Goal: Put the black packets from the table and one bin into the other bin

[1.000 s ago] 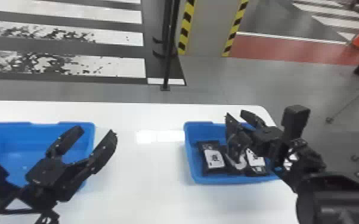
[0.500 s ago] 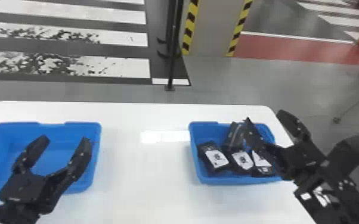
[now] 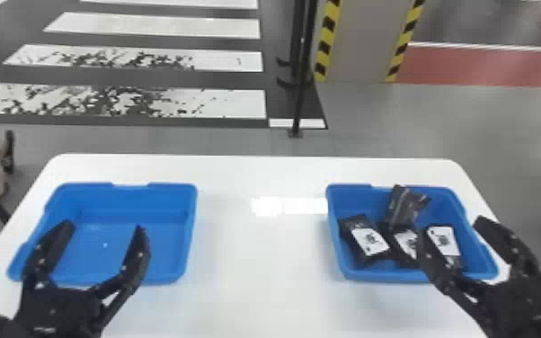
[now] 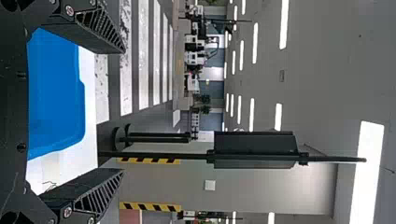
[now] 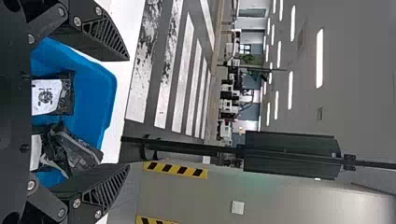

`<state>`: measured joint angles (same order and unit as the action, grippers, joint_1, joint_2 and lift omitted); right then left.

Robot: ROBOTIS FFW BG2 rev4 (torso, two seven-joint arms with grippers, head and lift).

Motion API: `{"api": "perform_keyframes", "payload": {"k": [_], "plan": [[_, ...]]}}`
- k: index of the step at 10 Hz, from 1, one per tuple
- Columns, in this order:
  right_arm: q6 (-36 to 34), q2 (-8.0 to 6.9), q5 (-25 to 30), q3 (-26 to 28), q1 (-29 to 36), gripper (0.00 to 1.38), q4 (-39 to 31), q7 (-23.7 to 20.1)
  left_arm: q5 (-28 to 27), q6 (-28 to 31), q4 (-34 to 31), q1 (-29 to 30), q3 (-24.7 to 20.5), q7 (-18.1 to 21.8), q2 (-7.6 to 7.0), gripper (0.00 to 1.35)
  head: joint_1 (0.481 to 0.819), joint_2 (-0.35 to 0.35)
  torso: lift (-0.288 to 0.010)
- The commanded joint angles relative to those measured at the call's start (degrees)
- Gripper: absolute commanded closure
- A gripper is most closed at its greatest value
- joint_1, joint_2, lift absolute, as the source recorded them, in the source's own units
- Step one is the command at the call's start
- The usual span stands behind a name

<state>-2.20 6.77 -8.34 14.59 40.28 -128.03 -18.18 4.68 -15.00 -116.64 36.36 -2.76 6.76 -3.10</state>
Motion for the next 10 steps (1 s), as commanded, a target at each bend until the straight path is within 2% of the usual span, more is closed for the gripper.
{"api": "perform_keyframes", "payload": {"k": [1,3,10], "plan": [[0.1,-0.09,0.9,0.0,0.1,0.22,0.0,0.0,0.0,-0.2,-0.7,0.3,0.5,-0.2,-0.07,0.13,0.695,-0.074,-0.11],[0.5,-0.18,1.7,-0.3,-0.3,0.22,0.1,0.0,2.4,-0.1,-0.9,0.9,0.1,-0.9,0.2,0.13,0.695,-0.079,-0.11],[2.9,-0.26,1.3,-0.4,-1.2,0.22,1.4,0.2,3.3,-0.3,-1.1,1.5,-1.4,-0.9,0.64,0.13,0.695,-0.051,-0.11]]}}
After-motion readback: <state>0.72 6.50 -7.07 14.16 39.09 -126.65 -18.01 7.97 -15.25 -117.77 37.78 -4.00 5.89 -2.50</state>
